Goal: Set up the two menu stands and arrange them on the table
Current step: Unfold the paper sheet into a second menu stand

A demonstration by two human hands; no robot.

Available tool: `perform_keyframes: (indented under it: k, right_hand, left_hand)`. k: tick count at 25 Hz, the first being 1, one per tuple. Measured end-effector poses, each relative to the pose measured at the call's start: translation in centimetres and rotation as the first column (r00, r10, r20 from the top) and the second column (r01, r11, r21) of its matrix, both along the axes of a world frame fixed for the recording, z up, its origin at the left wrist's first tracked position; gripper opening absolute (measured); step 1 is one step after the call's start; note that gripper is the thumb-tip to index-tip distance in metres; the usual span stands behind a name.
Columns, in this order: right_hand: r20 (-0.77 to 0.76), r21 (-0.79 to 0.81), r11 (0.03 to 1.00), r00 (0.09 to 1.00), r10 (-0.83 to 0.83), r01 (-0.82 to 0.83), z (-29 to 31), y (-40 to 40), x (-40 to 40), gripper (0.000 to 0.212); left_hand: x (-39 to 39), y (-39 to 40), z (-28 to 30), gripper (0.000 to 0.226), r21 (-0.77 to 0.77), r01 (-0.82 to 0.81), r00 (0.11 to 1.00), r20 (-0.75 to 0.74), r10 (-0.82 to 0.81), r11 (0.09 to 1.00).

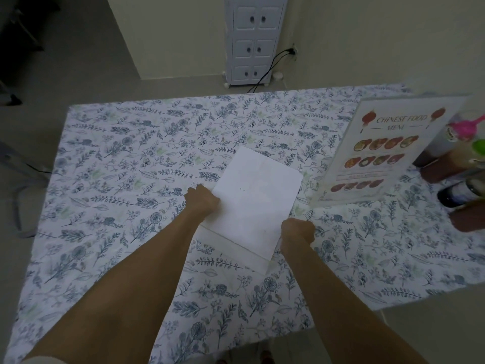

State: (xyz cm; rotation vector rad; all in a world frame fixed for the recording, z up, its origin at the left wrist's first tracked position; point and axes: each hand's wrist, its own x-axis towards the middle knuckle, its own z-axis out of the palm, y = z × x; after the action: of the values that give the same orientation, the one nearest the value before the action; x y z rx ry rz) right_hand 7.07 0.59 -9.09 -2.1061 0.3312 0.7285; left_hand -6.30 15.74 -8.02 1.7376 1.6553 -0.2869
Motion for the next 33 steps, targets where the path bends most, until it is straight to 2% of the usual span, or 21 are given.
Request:
perform_keyframes:
  k: [1, 3, 6, 8, 9, 12, 15, 18, 20, 24, 26, 28, 29, 31, 33]
  right_hand:
    - [-0.003, 0.039, 0.996, 0.997, -0.08, 0.08, -0.2, -0.6, 0.4, 0.023]
    - [-0.045, -0.022, 1.0, 0.999, 0.004, -0.005, -0.1, -0.4, 0.4, 0.031]
    - [-0.06, -0.102, 0.991, 0.995, 0.082, -0.088, 0.0, -0.5, 0.5, 0.026]
    - [-0.047, -0.133, 0.989, 0.997, 0.058, -0.064, 0.3, -0.4, 0.6, 0.015]
    - [-0.056, -0.13, 0.989, 0.997, 0.06, -0.067, 0.2, -0.2, 0.8, 0.017]
    - [-0.111, -0.057, 0.984, 0.981, 0.162, -0.169, 0.0, -0.5, 0.7, 0.01]
    - [-0.134, 0.02, 0.992, 0.982, 0.13, -0.129, -0.2, -0.6, 0.2, 0.025]
    - [-0.236, 0.127, 0.974, 0.948, 0.215, -0.189, 0.2, -0.2, -0.8, 0.005]
    - [-0.258, 0.136, 0.976, 0.945, 0.202, -0.172, 0.3, 0.1, -0.7, 0.017]
    - [-0.236, 0.195, 0.965, 0.947, 0.218, -0.174, 2.6, 0.4, -0.5, 0.01]
    - [-0.203, 0.238, 0.954, 0.952, 0.23, -0.18, 4.5, 0.7, -0.3, 0.012]
    - [-0.146, 0.289, 0.939, 0.96, 0.237, -0.188, 6.8, 1.2, -0.6, 0.017]
    - [-0.117, 0.32, 0.927, 0.962, 0.246, -0.198, 7.9, 1.5, -0.8, 0.018]
    - [-0.042, 0.358, 0.902, 0.962, 0.271, -0.239, 10.2, 1.9, -1.4, 0.018]
    - [0.065, 0.344, 0.888, 0.951, 0.301, -0.305, 11.9, 2.4, -2.0, 0.017]
  left_hand:
    - [-0.2, -0.1, -0.4, 0.057, 0.006, 0.011, 1.0, -0.005, -0.011, 1.0]
    - [-0.2, -0.6, -0.5, 0.051, 0.055, -0.005, 1.0, -0.008, 0.005, 0.998]
    - [-0.3, -0.7, -0.4, 0.05, 0.018, -0.092, 0.996, 0.021, 0.092, 0.996]
    - [-0.3, -0.7, -0.3, 0.05, -0.006, -0.137, 0.987, 0.084, 0.137, 0.991]
    - [-0.4, -0.7, -0.4, 0.05, -0.013, -0.142, 0.984, 0.108, 0.143, 0.99]
    - [-0.8, -0.9, -0.4, 0.054, -0.011, -0.172, 0.975, 0.143, 0.172, 0.985]
    - [-1.8, -0.9, -0.7, 0.057, -0.006, -0.214, 0.969, 0.123, 0.213, 0.977]
    - [-3.0, -0.6, -0.7, 0.059, 0.023, -0.203, 0.973, 0.114, 0.199, 0.979]
    - [-3.1, -0.4, -0.2, 0.063, 0.033, -0.191, 0.978, 0.097, 0.187, 0.981]
    - [-2.5, -1.2, 1.9, 0.062, -0.012, -0.134, 0.989, 0.064, 0.135, 0.991]
    - [-2.2, -1.6, 2.9, 0.047, -0.009, -0.069, 0.989, 0.127, 0.07, 0.998]
    - [-1.6, -2.2, 4.5, 0.022, -0.011, -0.021, 0.962, 0.274, 0.023, 1.0]
    - [-1.3, -2.5, 5.5, 0.017, -0.031, -0.017, 0.936, 0.35, 0.027, 0.999]
    - [-0.4, -2.7, 7.4, 0.022, -0.121, -0.056, 0.853, 0.51, 0.11, 0.991]
    - [0.5, -2.8, 9.1, 0.03, -0.269, -0.123, 0.755, 0.6, 0.266, 0.955]
